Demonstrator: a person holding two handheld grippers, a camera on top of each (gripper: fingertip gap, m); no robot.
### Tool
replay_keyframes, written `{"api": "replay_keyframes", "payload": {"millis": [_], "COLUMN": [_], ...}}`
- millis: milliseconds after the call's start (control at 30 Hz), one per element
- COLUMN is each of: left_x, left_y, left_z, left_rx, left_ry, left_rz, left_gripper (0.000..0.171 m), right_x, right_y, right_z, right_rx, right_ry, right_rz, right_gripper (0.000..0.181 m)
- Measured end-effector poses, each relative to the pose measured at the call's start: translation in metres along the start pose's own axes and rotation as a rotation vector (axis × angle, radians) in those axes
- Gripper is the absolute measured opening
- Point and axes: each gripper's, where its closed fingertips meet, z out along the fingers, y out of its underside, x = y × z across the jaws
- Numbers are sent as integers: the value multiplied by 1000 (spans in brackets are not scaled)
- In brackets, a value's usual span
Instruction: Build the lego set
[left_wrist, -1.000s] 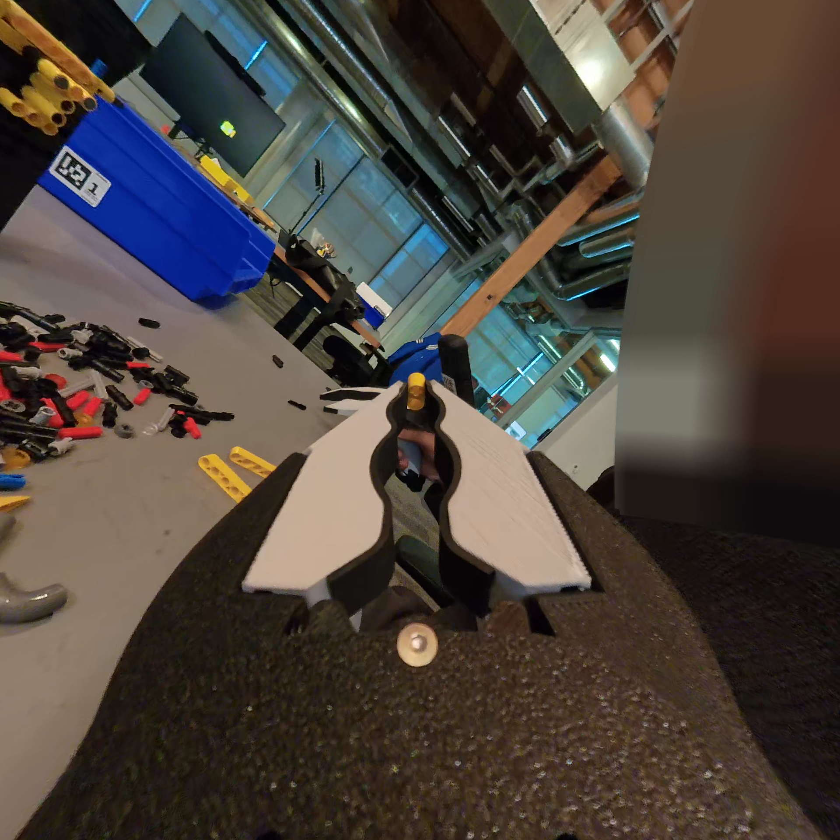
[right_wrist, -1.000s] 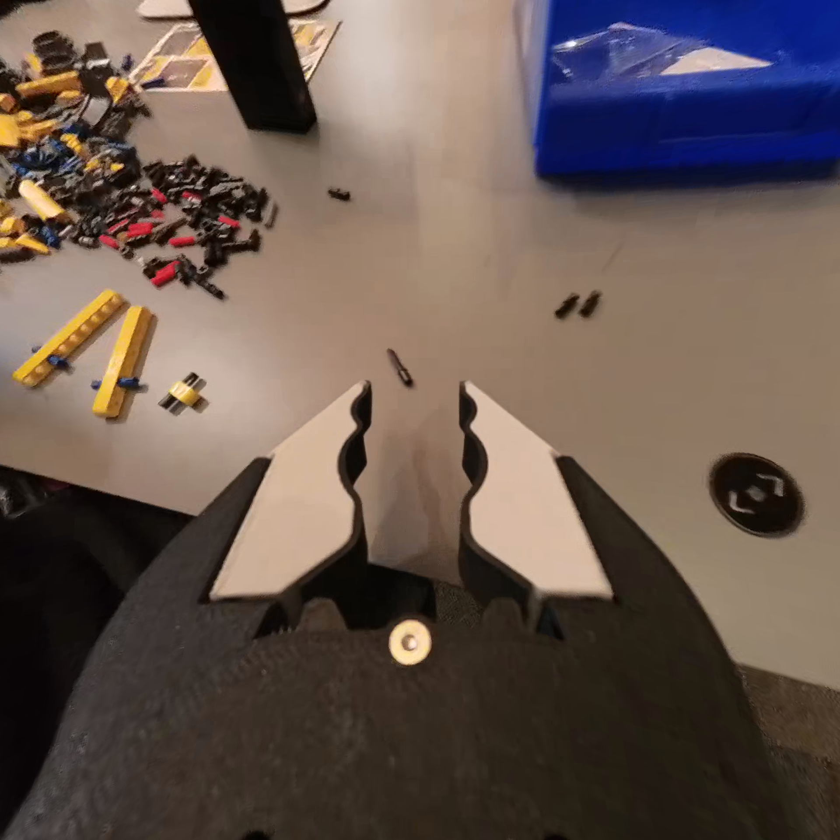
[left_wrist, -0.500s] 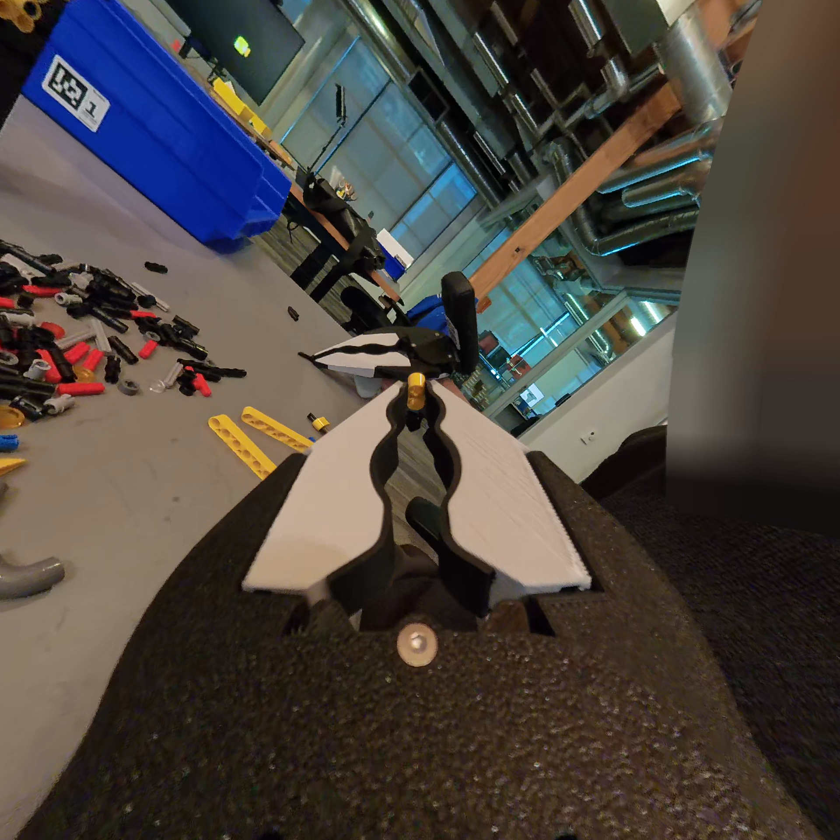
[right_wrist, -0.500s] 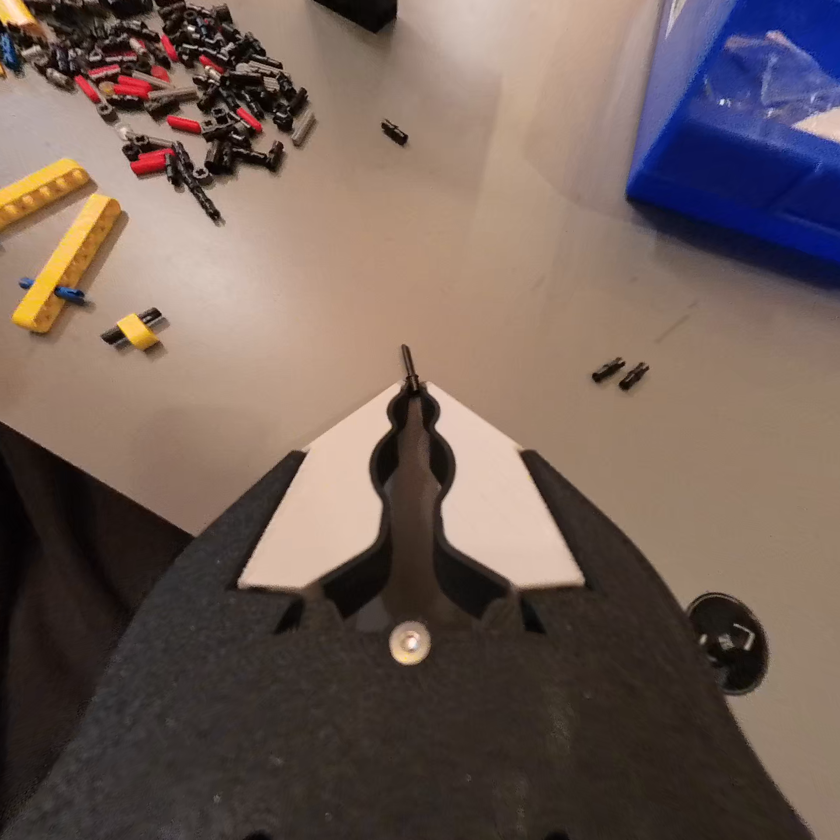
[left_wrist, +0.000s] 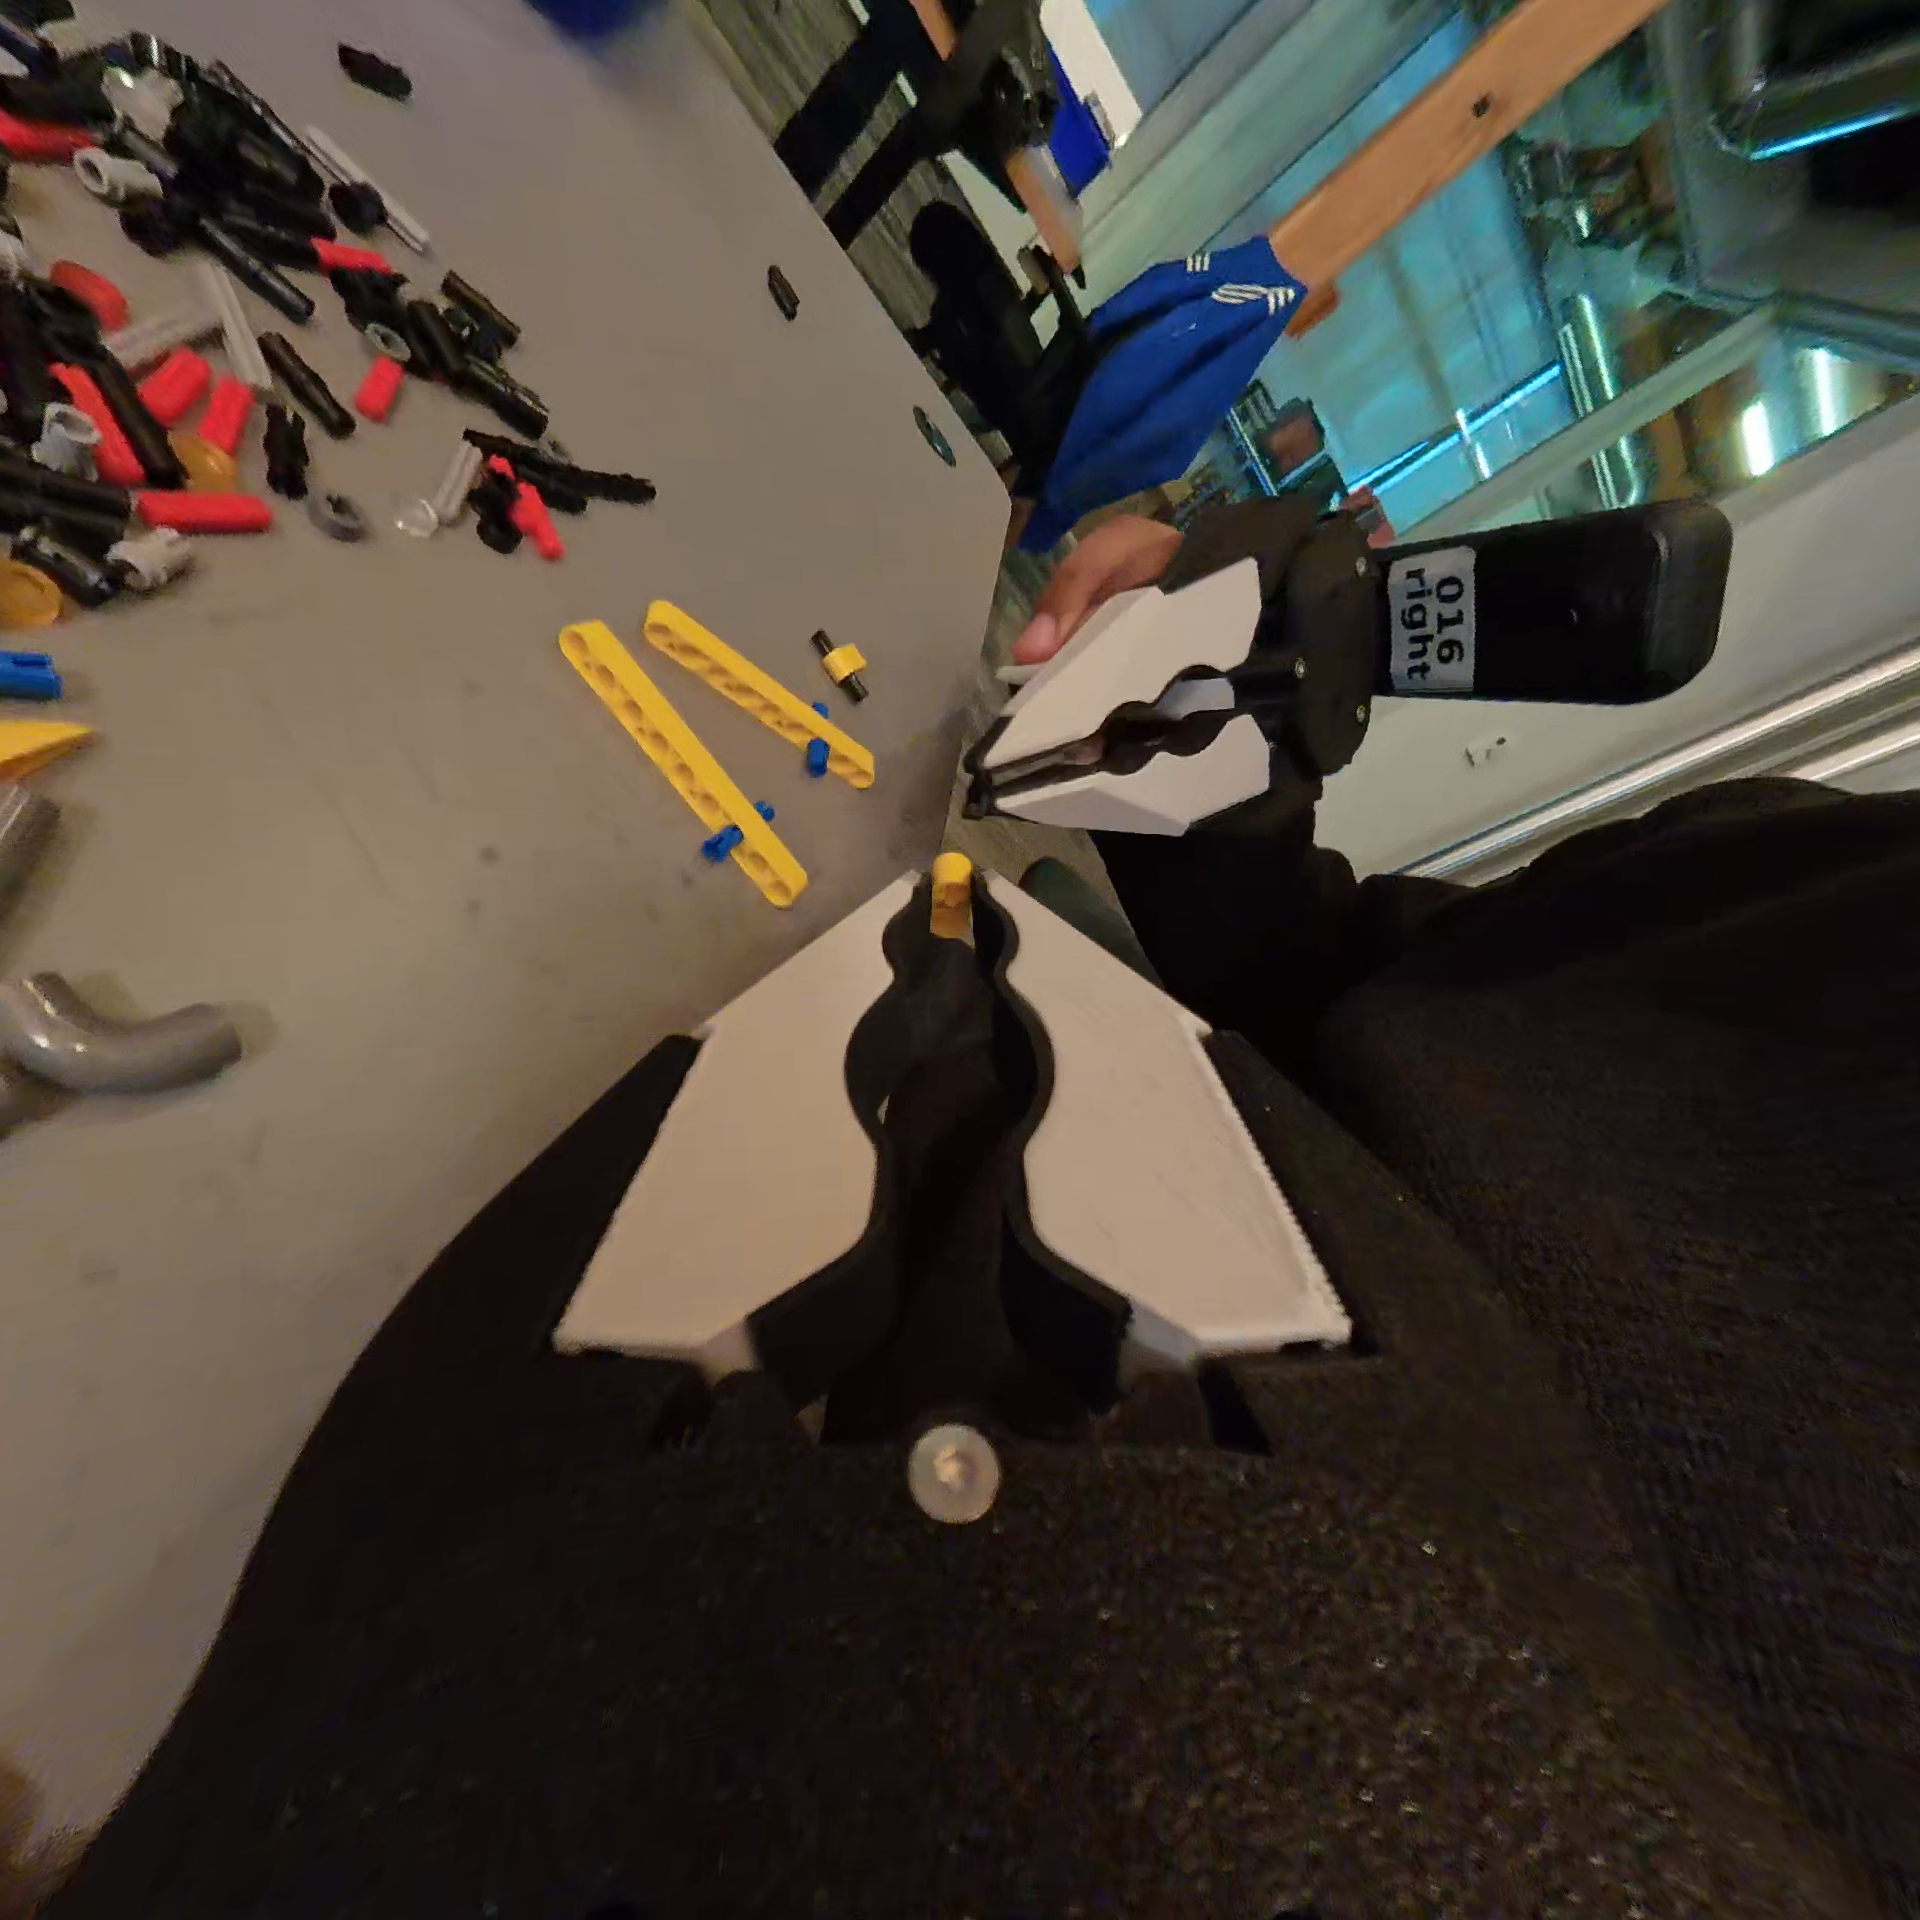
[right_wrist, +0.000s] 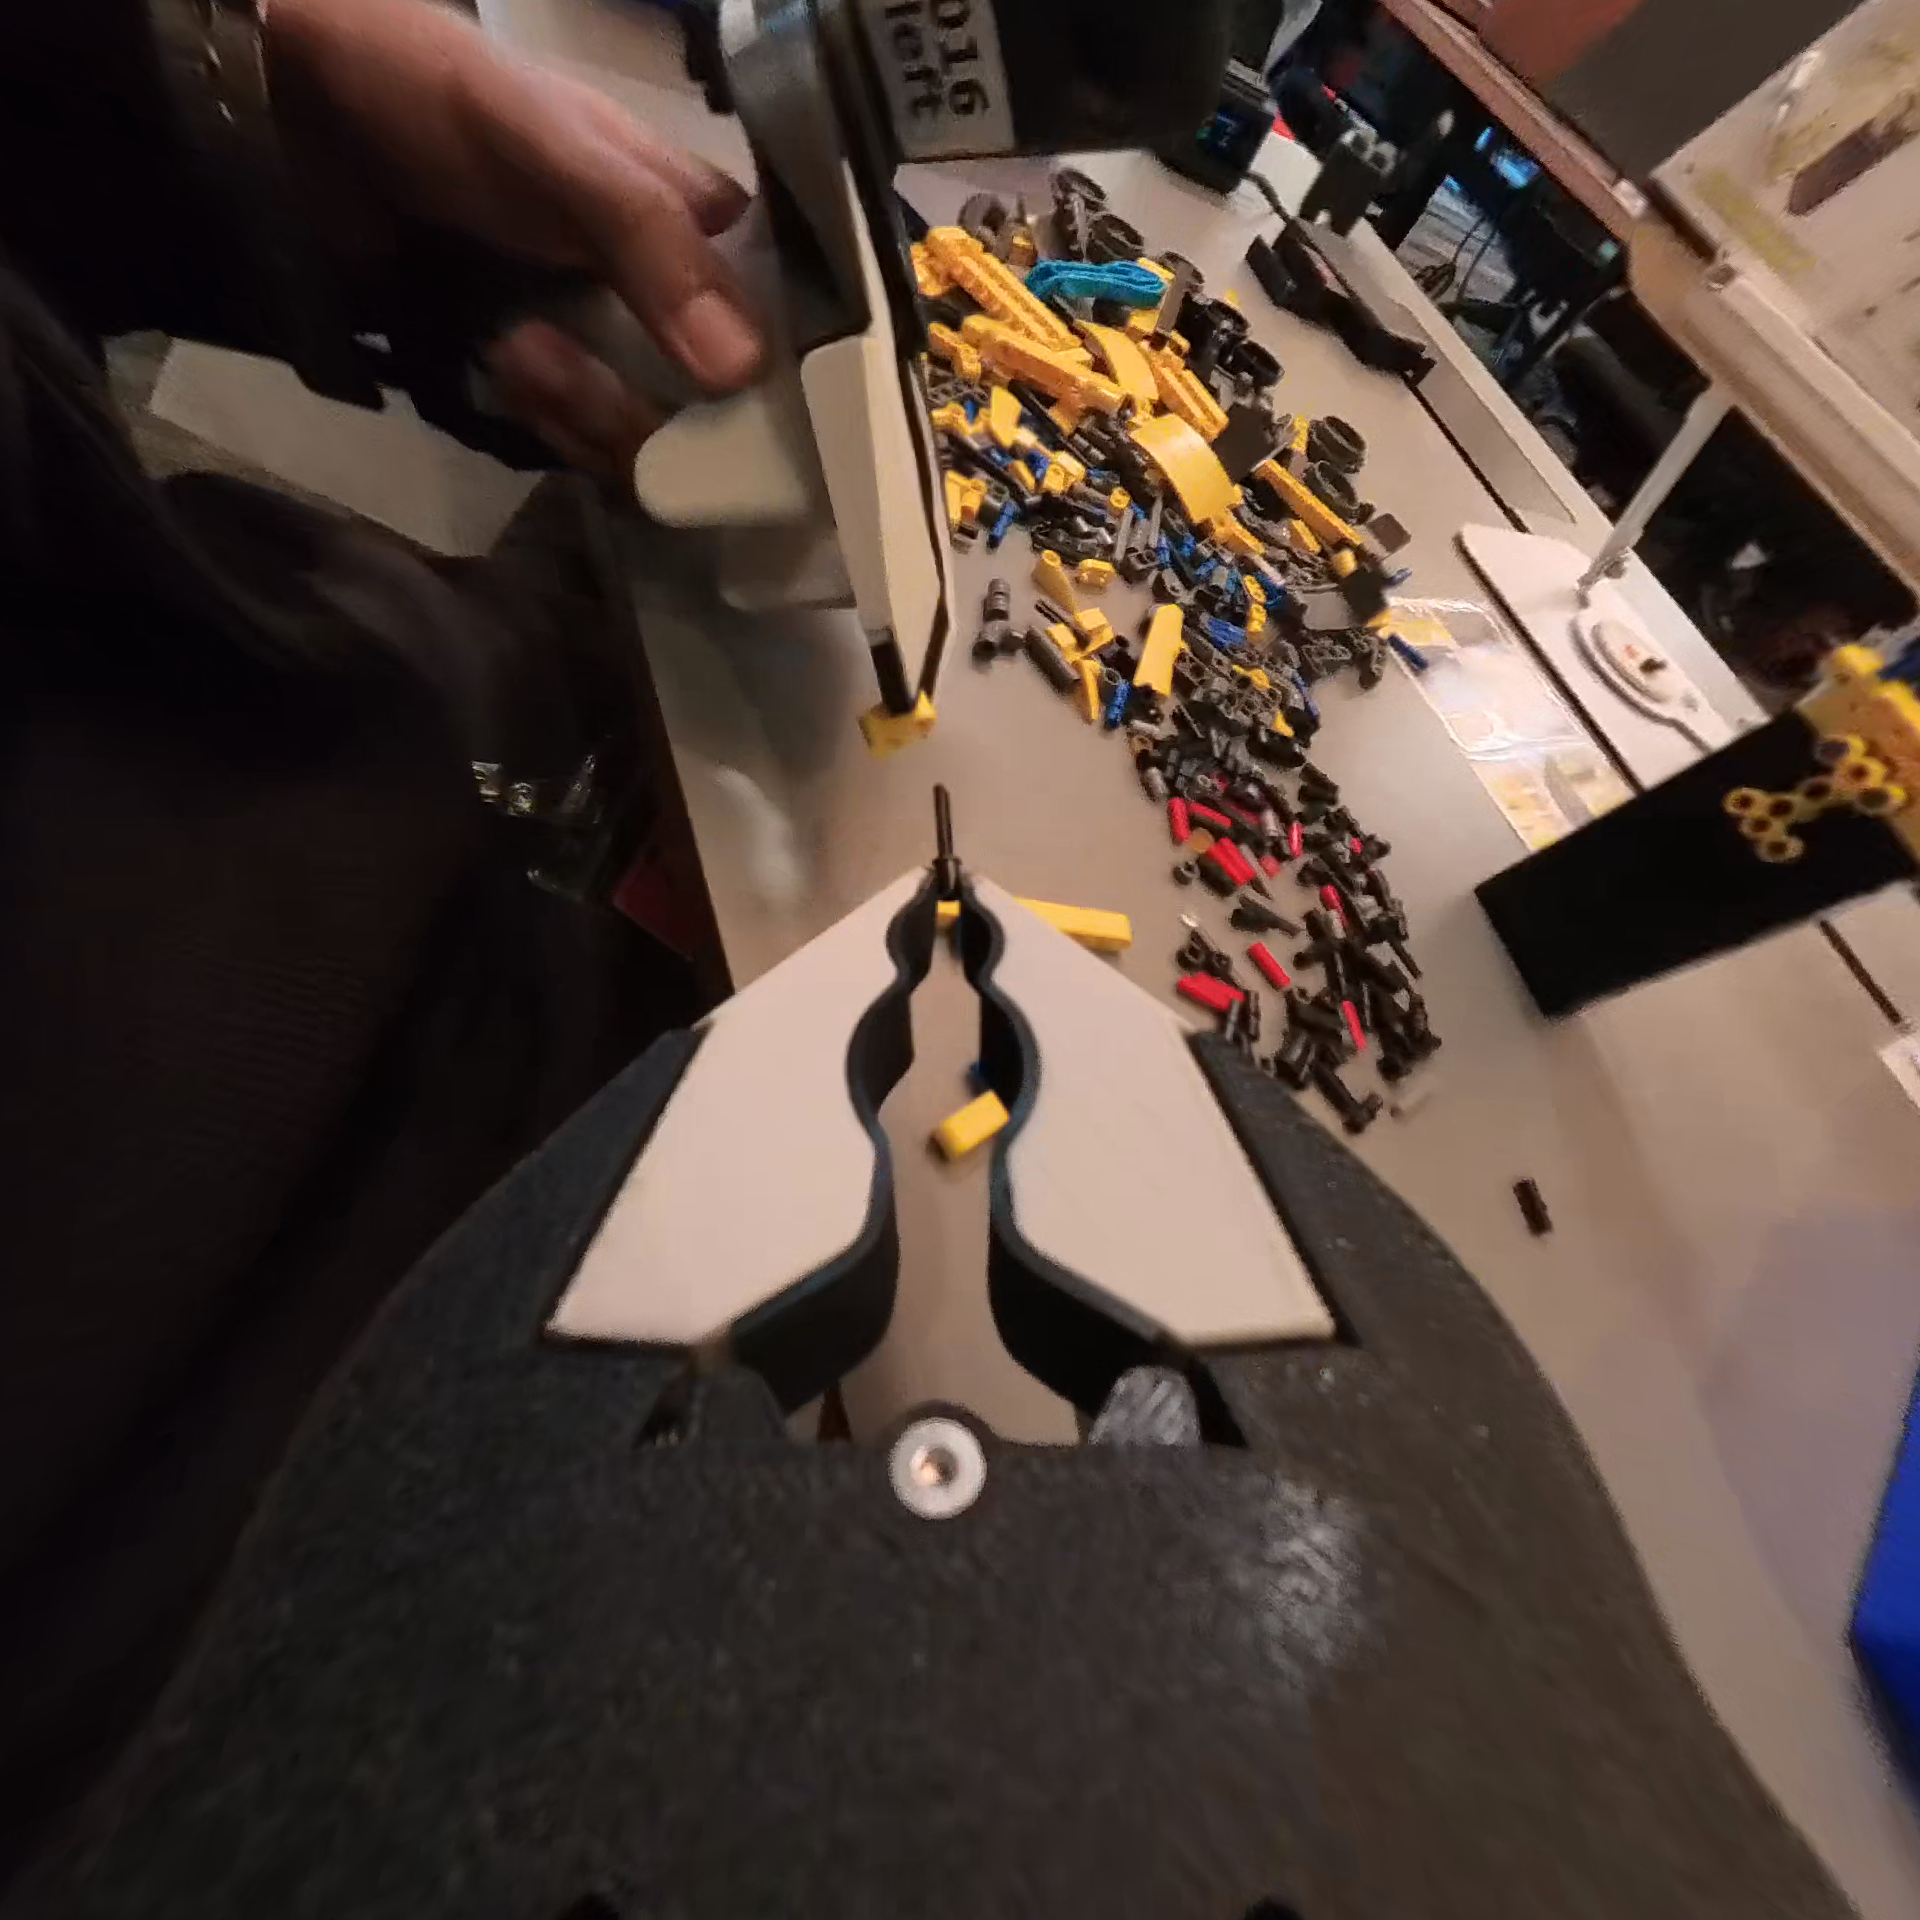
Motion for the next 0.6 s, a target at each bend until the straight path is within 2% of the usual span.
{"api": "replay_keyframes", "payload": {"millis": [300,600], "left_x": [1,14], "left_y": [14,7], "left_z": [-7,-11], "left_rx": [-80,-57], "left_ry": [15,125], "left_rz": [41,38], "left_gripper": [6,6], "right_x": [-19,-15], "right_y": [-8,-23], "right_z": [22,14], "right_rx": [63,138], "right_ry": [2,2], "right_rz": [-121,-112], "right_gripper": [4,4]}}
